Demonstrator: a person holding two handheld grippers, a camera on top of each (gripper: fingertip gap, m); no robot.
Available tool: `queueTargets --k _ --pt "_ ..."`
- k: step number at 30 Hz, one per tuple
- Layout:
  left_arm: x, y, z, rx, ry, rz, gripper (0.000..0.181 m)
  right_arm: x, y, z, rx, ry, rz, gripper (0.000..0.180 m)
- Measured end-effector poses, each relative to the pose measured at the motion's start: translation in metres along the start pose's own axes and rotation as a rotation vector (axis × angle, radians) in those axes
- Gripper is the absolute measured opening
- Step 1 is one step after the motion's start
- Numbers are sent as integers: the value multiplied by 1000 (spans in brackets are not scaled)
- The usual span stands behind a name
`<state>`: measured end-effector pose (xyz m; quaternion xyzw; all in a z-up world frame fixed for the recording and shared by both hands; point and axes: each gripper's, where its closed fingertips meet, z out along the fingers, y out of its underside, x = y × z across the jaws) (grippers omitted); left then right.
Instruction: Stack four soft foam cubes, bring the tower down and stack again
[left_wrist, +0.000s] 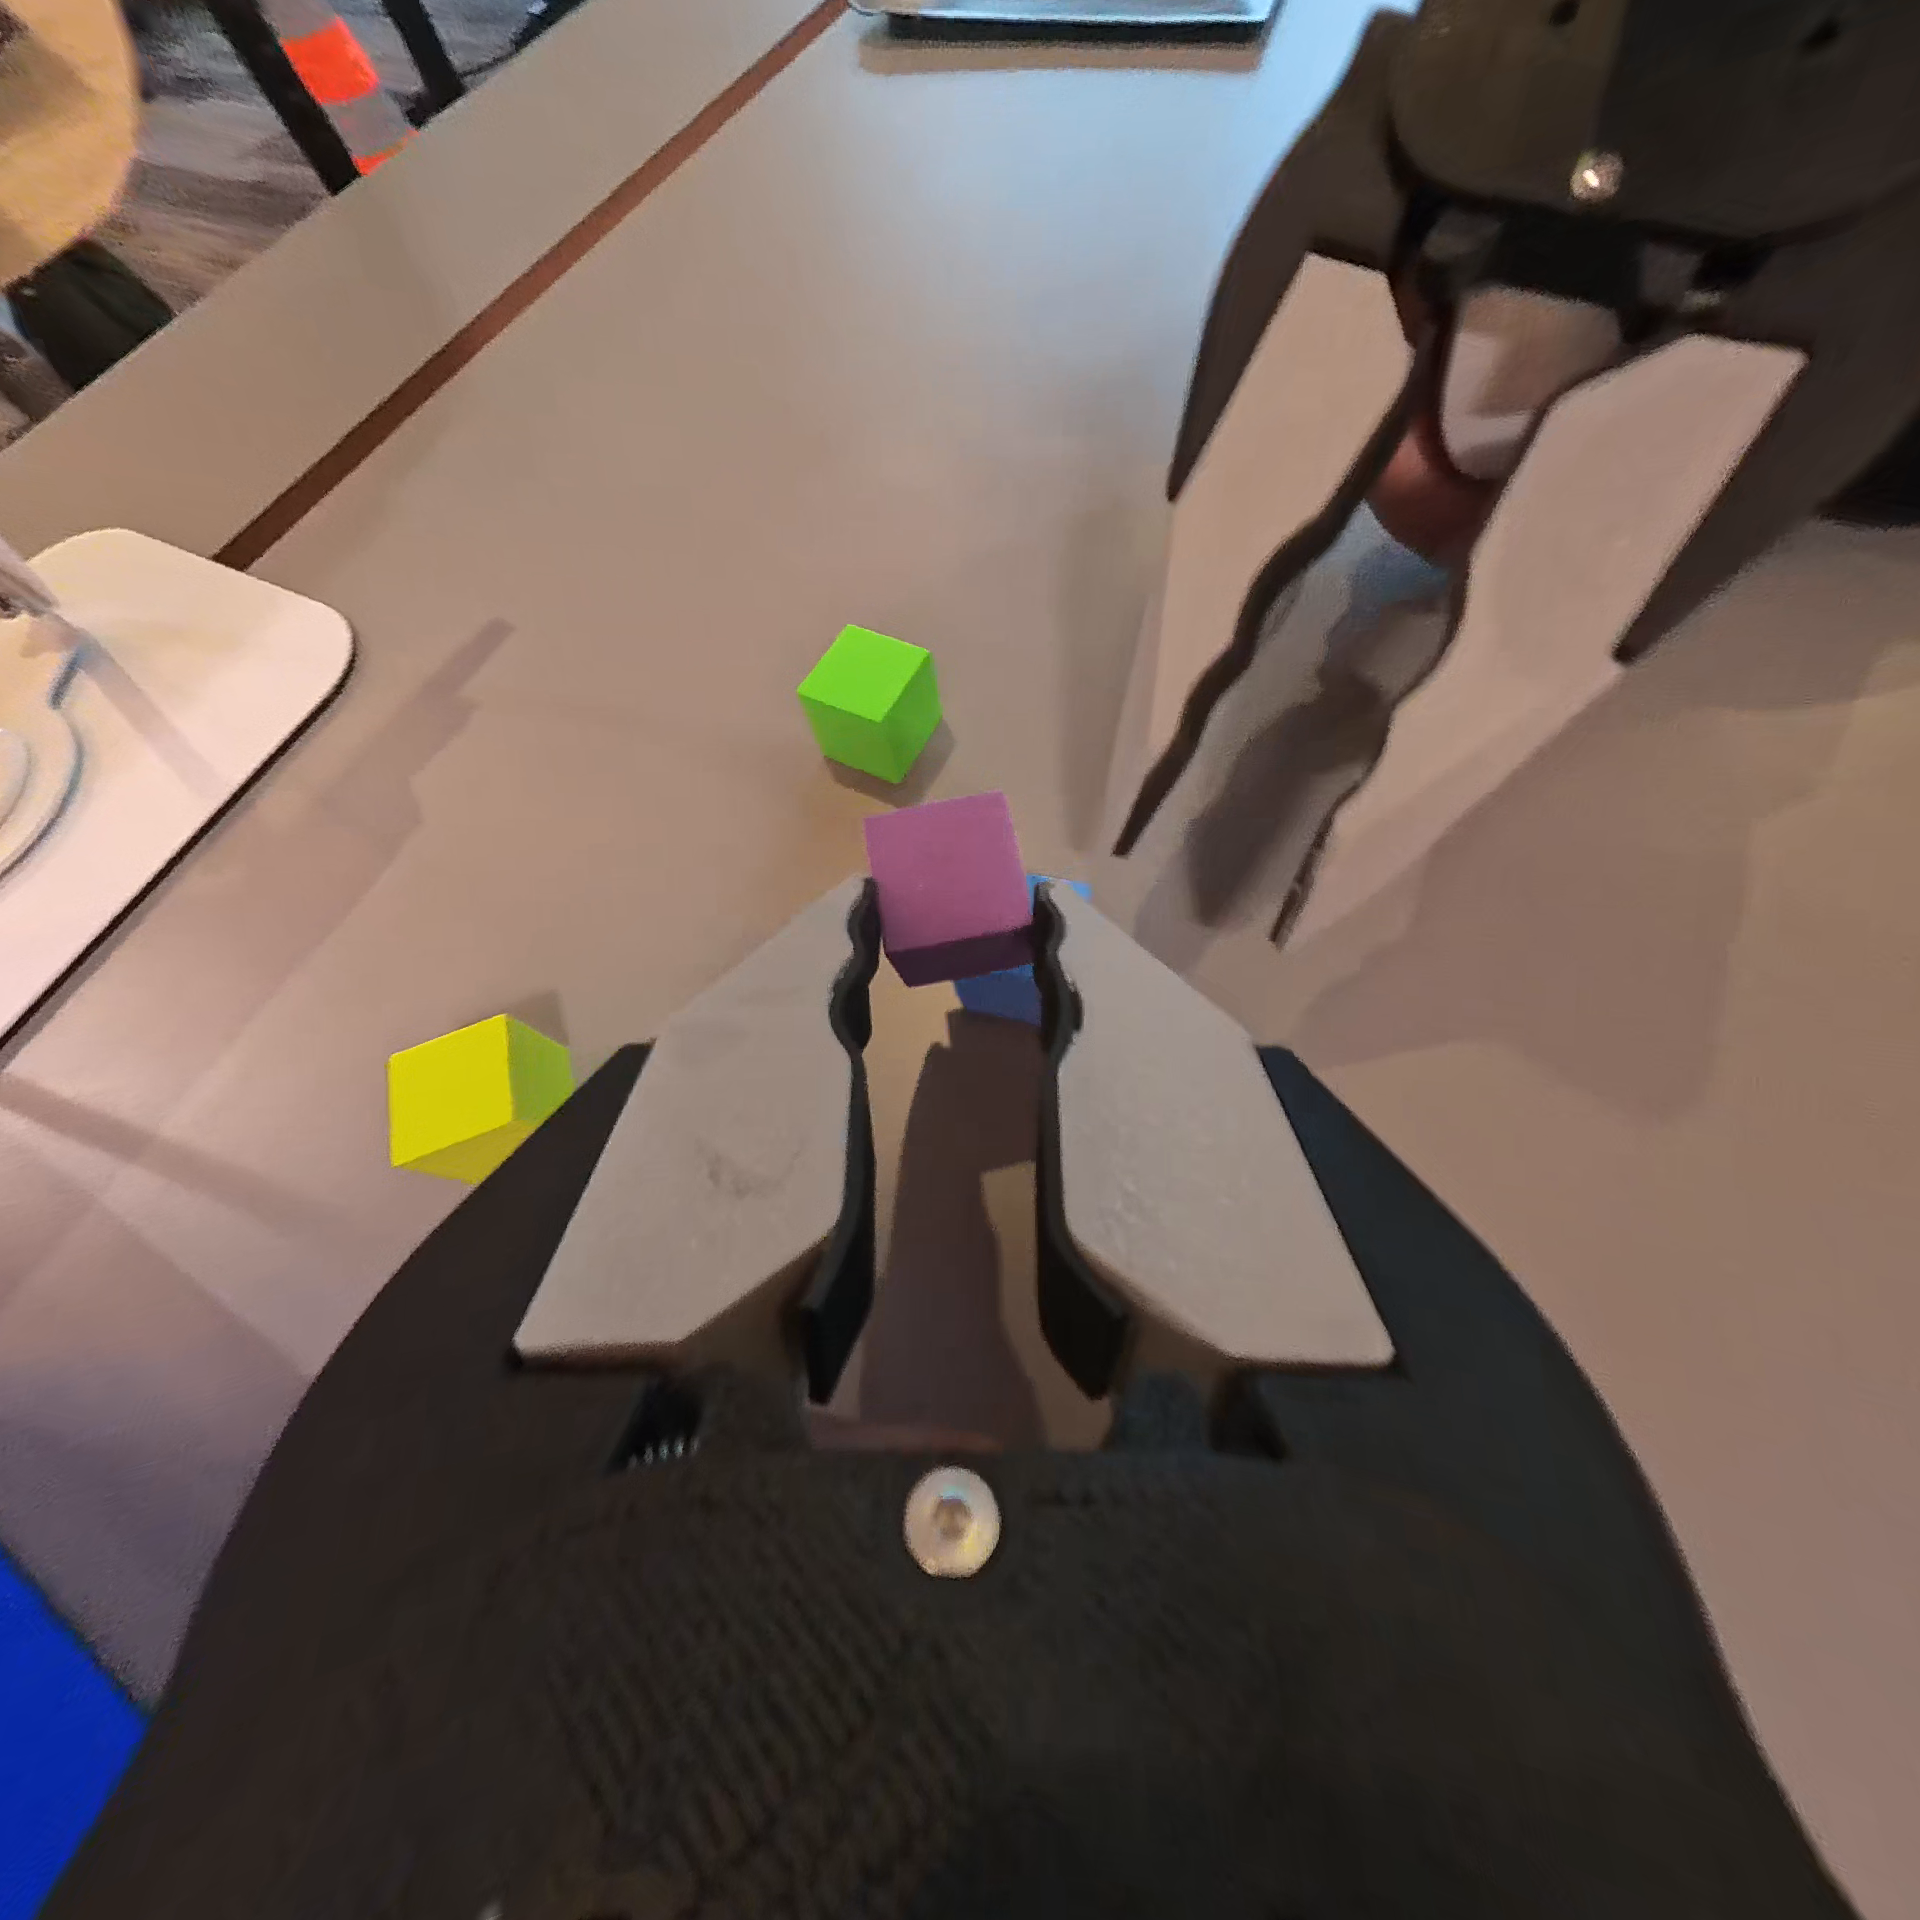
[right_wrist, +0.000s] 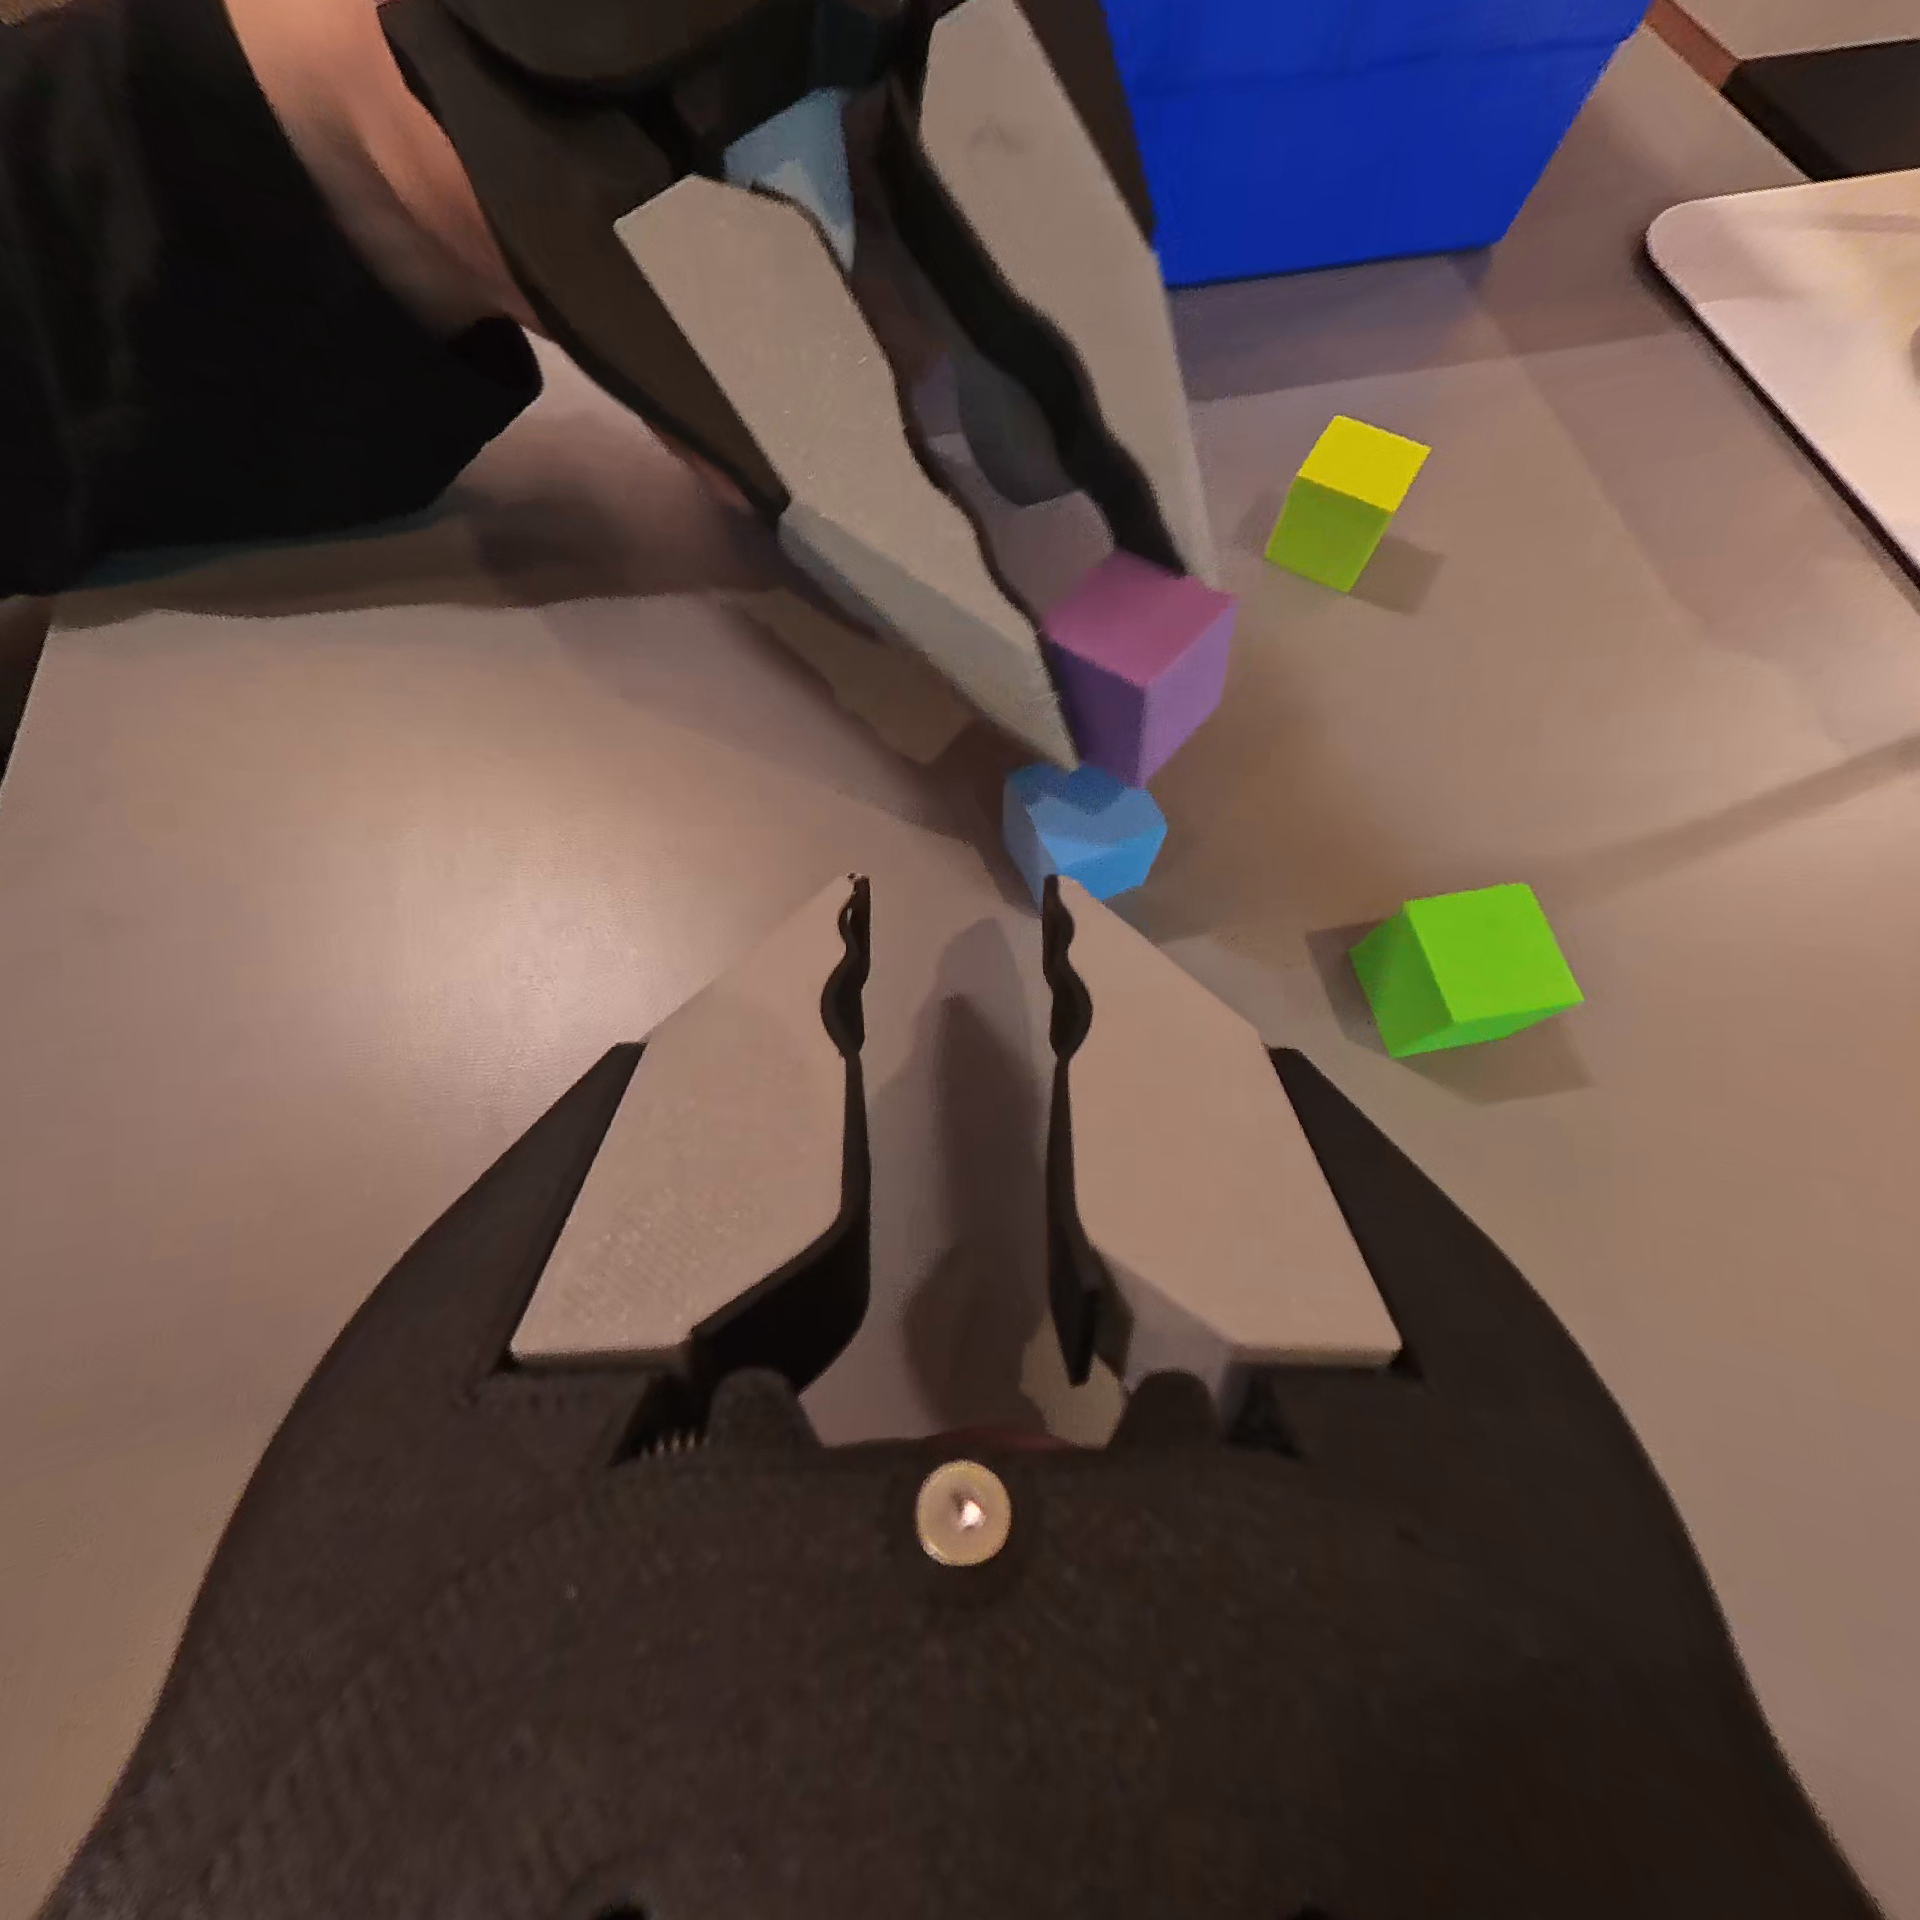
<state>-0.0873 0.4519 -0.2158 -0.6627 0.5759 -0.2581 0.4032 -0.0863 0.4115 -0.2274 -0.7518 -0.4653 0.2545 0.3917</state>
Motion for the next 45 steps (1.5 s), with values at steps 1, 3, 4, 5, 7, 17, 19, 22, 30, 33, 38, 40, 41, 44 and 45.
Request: queueTargets --k 1,3,4,5,7,17,19,22,30,33,38,40,41,44,45 --pt "4 2 1 -11 17 14 27 2 0 -2 6 4 7 30" --pt "9 5 4 -32 46 44 27 6 -1 -7 19 10 21 31" --pt "12 5 4 -37 64 56 27 9 -1 -9 26 15 26 31" --pt "13 4 4 -37 78 63 27 11 -2 -11 31 21 30 31" --pt "14 1 2 -24 96 62 27 14 -2 -14 41 27 37 31" --pt "15 -24 -13 78 218 100 27 17 0 -14 41 30 37 31" --pt "19 -26 -14 62 247 142 27 19 1 -15 44 34 29 31" --pt "17 -23 -11 12 245 183 27 20 2 -17 52 28 32 31" --pt "14 -8 -1 -57 252 170 27 30 6 -23 61 46 59 31" --pt "15 -4 3 -72 255 173 27 31 6 -23 62 48 60 32" --pt "17 4 10 -108 268 167 27 30 6 -23 58 50 53 32" --pt "18 5 10 -109 270 173 27 29 5 -23 58 51 51 32" --pt "18 5 10 -112 270 174 27 29 5 -23 59 51 51 32" --pt "15 4 9 -113 255 176 27 30 5 -24 62 51 53 32" --pt "15 3 8 -110 254 176 27 30 5 -24 61 50 55 32"
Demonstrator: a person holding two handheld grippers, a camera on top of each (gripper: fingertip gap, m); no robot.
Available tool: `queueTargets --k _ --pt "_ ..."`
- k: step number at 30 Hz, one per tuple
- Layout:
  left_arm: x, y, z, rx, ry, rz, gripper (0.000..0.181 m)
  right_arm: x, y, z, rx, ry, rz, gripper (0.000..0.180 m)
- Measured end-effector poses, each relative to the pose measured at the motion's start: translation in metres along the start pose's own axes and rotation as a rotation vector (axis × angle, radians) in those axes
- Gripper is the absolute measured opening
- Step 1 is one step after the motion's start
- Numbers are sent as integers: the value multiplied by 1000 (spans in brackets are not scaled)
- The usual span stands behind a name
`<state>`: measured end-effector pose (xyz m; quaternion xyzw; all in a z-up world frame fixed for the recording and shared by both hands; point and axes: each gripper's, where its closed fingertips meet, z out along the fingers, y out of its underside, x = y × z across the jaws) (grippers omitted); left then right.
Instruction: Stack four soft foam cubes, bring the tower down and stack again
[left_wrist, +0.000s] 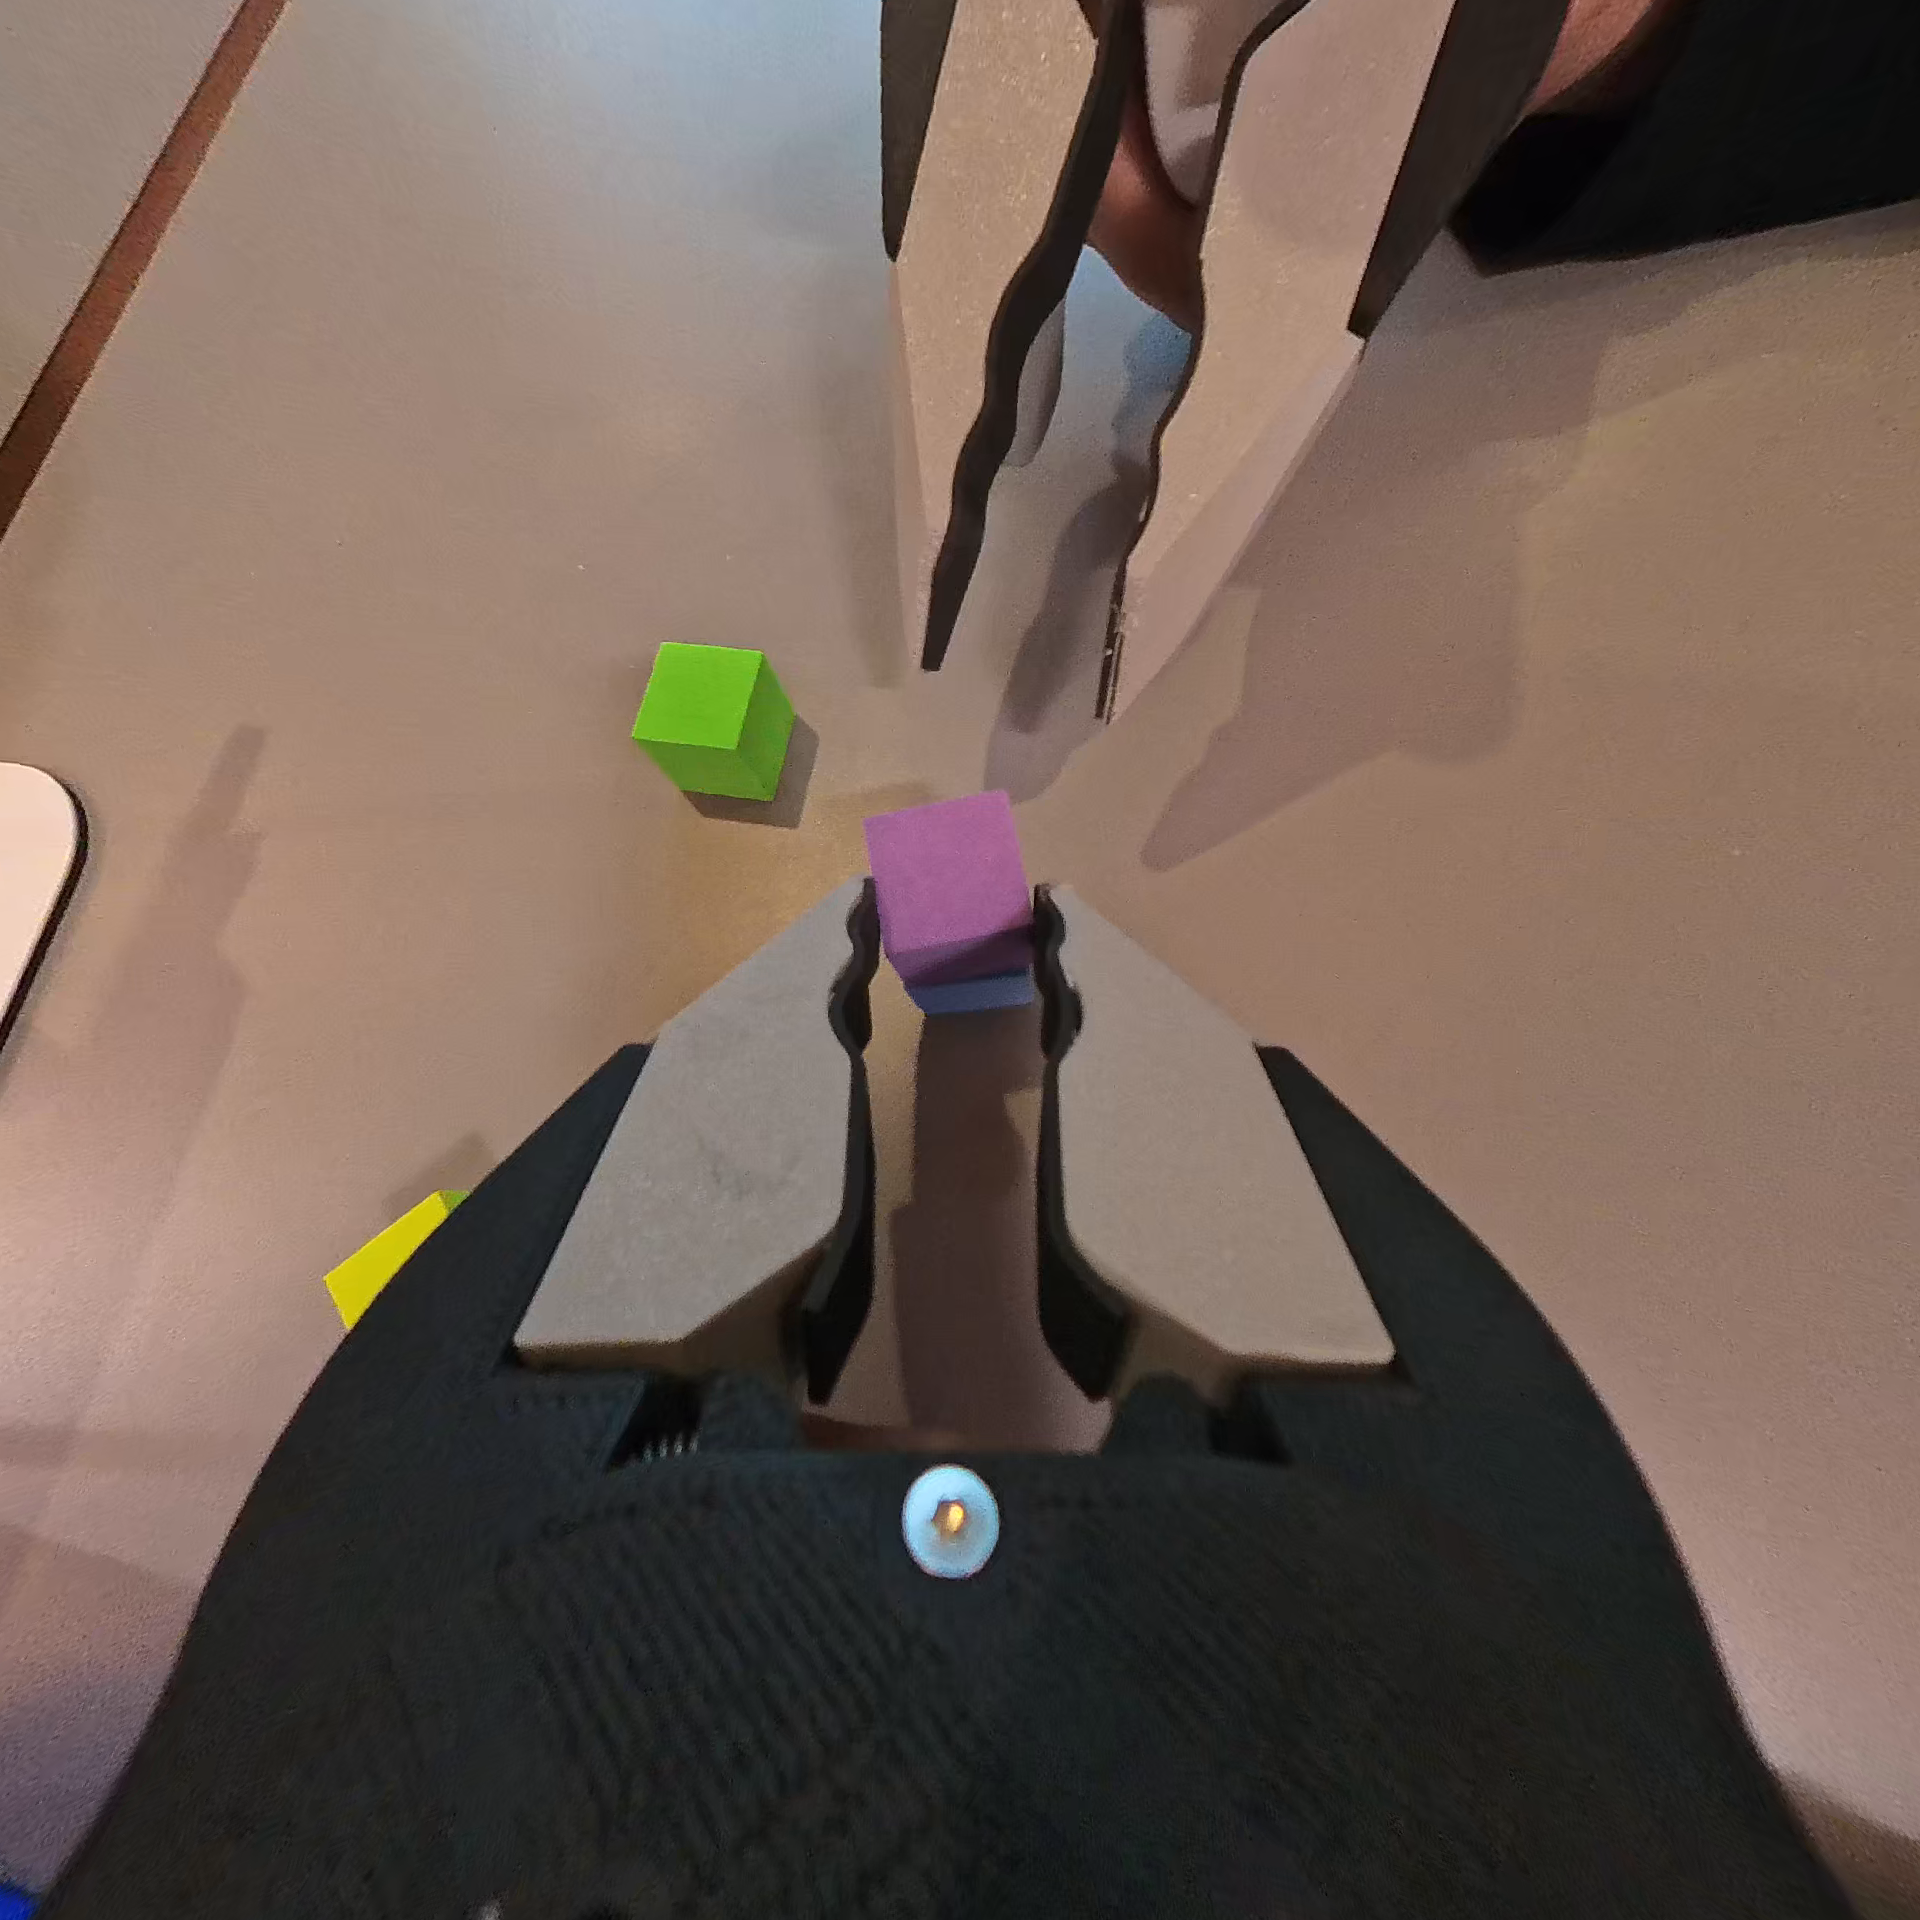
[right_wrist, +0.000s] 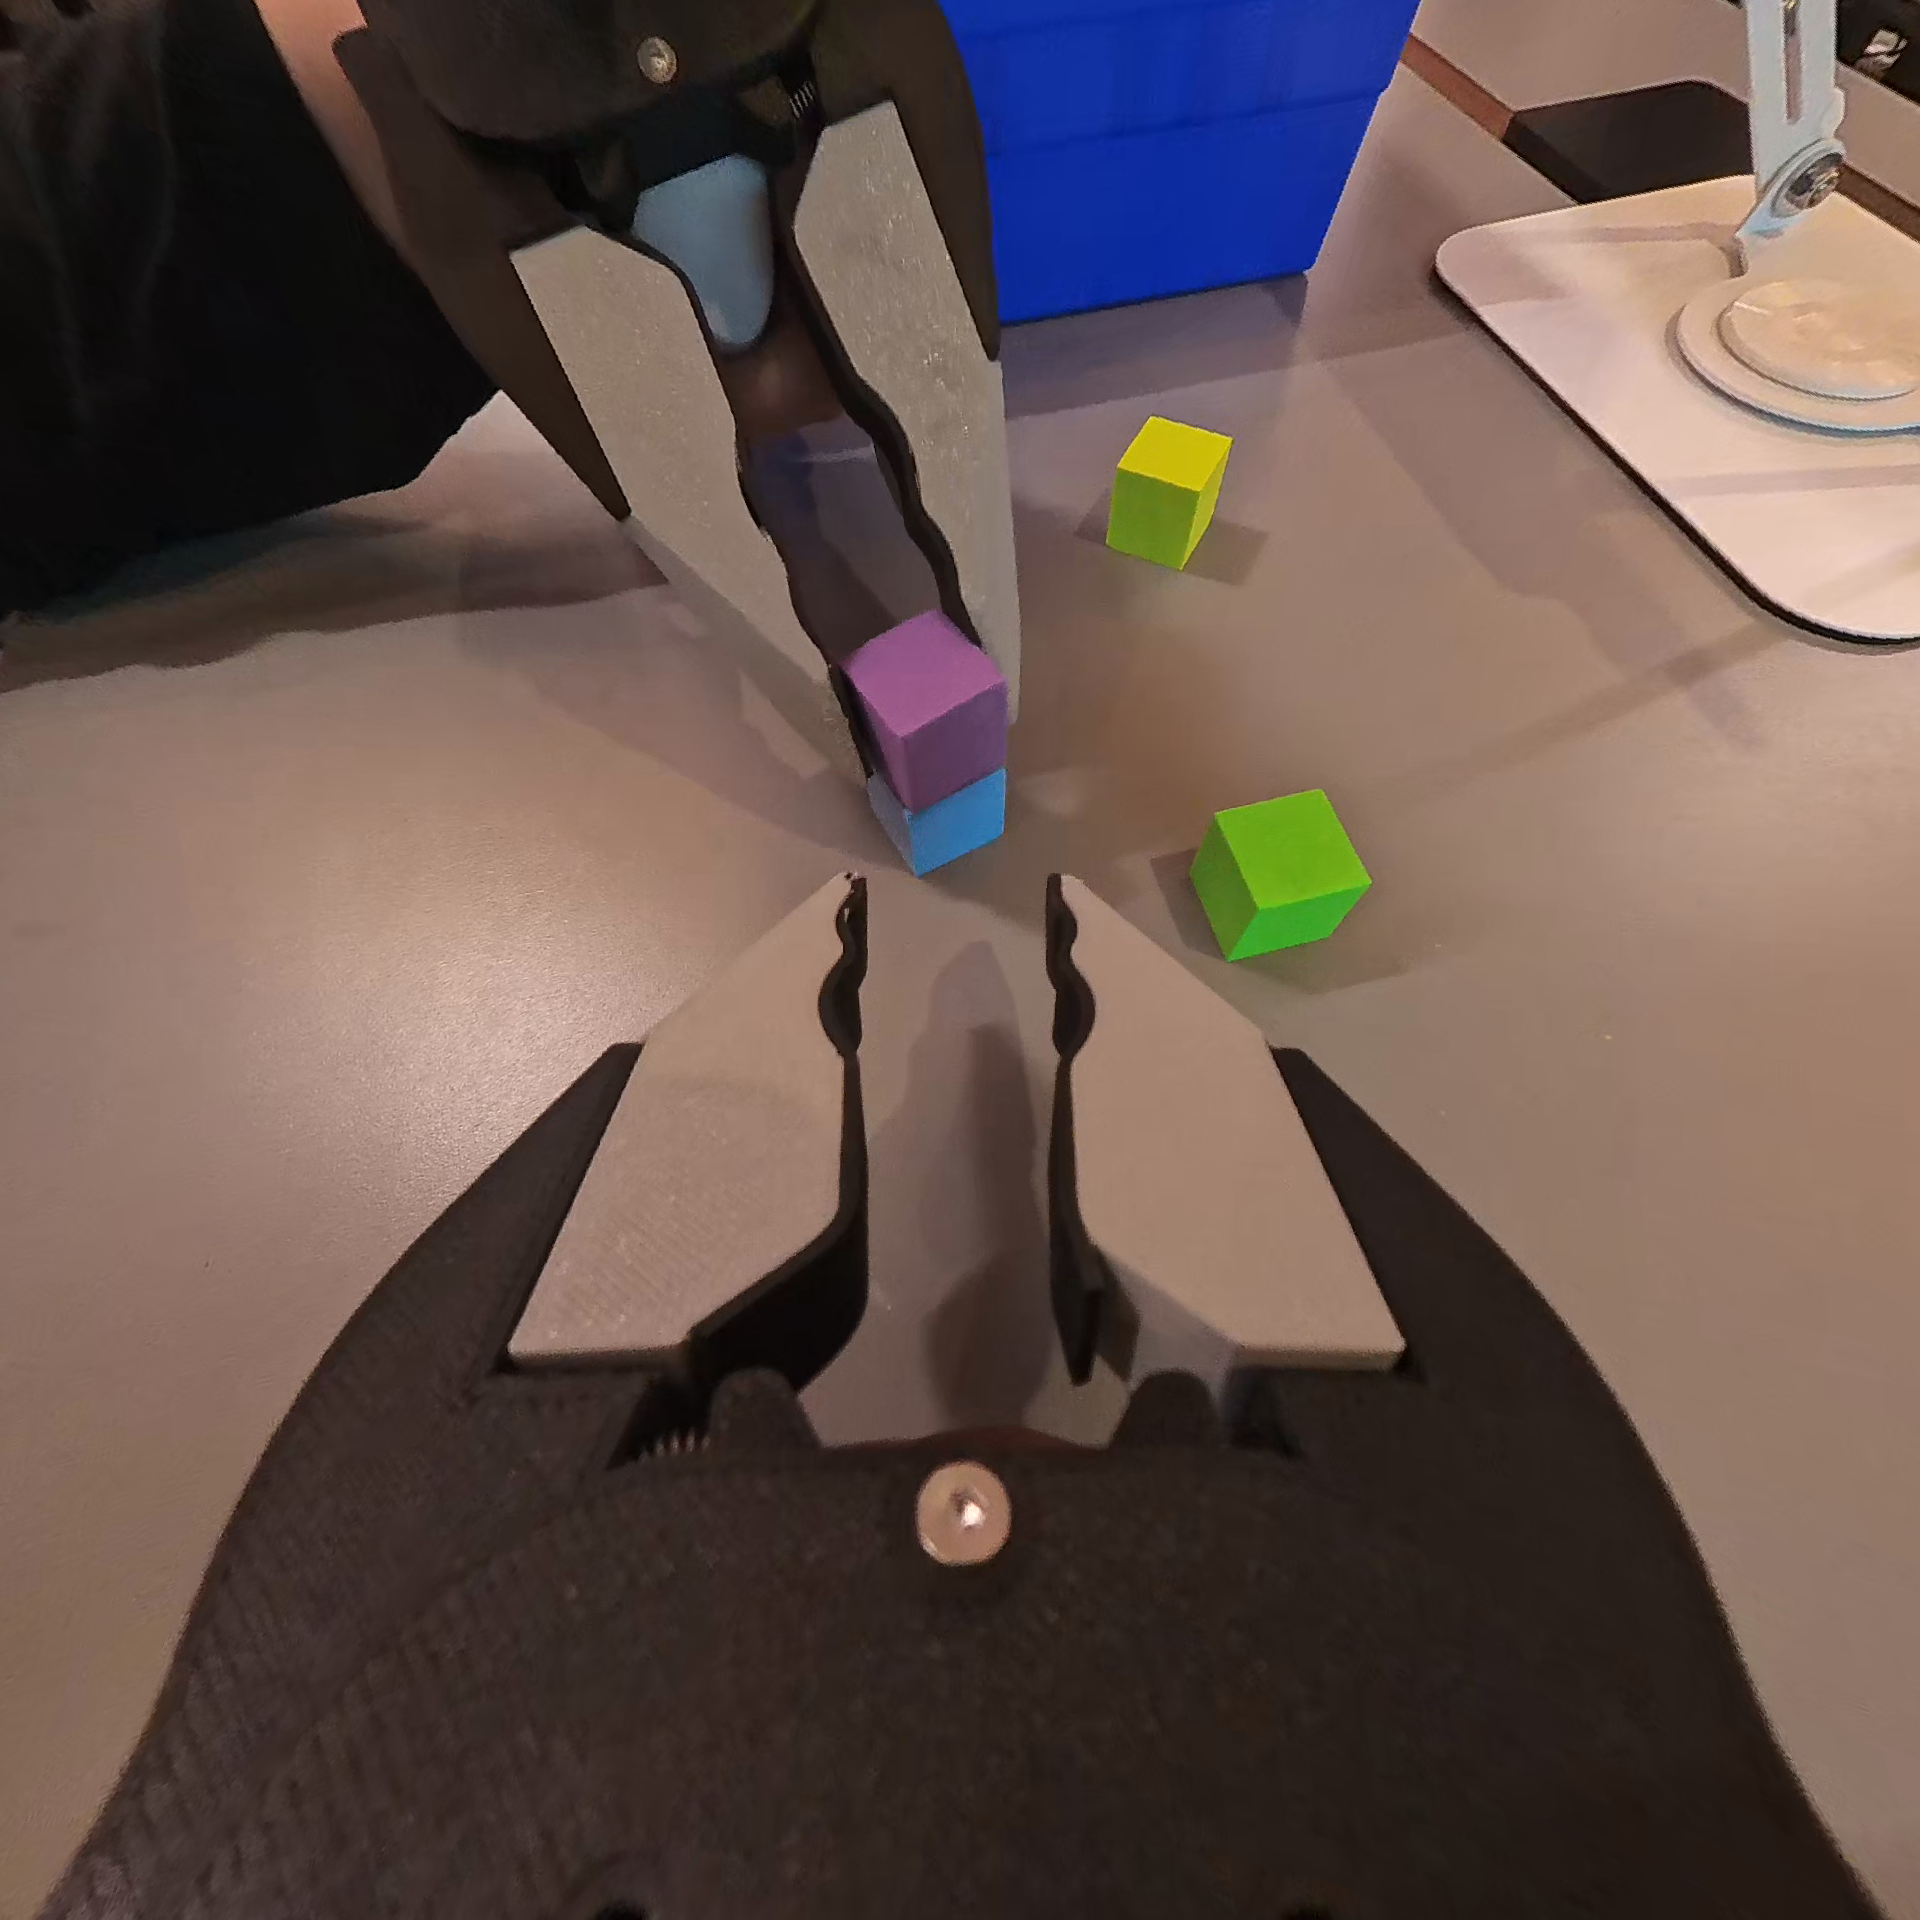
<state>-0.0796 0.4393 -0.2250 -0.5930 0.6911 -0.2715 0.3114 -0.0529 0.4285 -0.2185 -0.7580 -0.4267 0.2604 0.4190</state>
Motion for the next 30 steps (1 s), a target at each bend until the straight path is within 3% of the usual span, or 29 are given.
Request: queueTargets --k 13,18,30 --pt "2 4 2 -18 9 -30 27 1 1 0 -6 1 1 32" --pt "2 5 5 -26 1 -54 58 1 2 1 -13 0 0 32" --pt "9 30 8 -85 -18 -89 59 19 1 -8 19 63 39 32"
